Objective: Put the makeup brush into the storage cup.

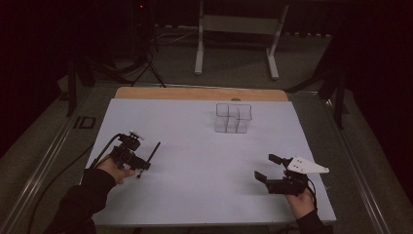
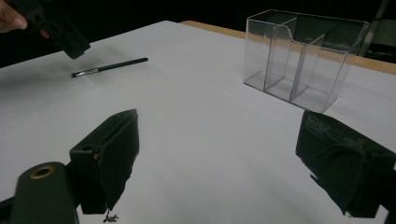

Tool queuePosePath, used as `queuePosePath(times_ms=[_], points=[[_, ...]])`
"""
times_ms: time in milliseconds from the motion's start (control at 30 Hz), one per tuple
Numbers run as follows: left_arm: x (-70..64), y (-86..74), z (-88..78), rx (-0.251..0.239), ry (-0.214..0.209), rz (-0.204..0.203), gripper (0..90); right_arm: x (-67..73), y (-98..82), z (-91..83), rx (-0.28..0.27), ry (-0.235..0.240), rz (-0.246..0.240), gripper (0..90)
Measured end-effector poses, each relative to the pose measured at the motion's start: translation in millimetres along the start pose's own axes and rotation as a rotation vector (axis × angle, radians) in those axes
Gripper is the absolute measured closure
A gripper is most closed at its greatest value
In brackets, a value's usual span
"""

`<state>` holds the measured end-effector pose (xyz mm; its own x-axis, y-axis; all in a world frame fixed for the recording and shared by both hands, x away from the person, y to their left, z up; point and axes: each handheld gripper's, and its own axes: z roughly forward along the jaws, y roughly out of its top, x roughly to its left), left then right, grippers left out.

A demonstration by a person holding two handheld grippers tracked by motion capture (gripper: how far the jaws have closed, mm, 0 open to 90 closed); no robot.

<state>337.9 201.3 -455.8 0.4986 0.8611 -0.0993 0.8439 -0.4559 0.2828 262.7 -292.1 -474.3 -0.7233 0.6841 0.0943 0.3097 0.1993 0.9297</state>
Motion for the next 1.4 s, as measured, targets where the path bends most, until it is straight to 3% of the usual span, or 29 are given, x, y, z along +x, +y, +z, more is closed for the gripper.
queuePosePath(times_ms=[33, 200, 633, 867, 1400], points=[[-1.8, 0.0, 3.1, 0.025, 0.018, 0.015, 47.0, 0.0, 0.0, 0.1, 0.001, 0.000, 0.001, 13.4], [-4.2, 0.3, 10.1, 0.046, 0.018, 0.027, 54.5, 0.0, 0.0, 0.3, 0.002, 0.001, -0.001, 13.4], [2.8, 3.8, 19.3, 0.051, -0.018, -0.020, 66.9, 0.1, 0.0, 0.6, 0.005, 0.003, -0.003, 13.4], [4.1, 3.6, 24.6, 0.053, -0.035, -0.027, 68.7, 0.1, 0.2, 0.7, 0.004, 0.006, -0.003, 13.5], [7.4, 5.3, 33.3, 0.077, -0.008, -0.025, 74.0, 0.0, 0.7, 1.4, 0.002, 0.009, -0.001, 13.5]])
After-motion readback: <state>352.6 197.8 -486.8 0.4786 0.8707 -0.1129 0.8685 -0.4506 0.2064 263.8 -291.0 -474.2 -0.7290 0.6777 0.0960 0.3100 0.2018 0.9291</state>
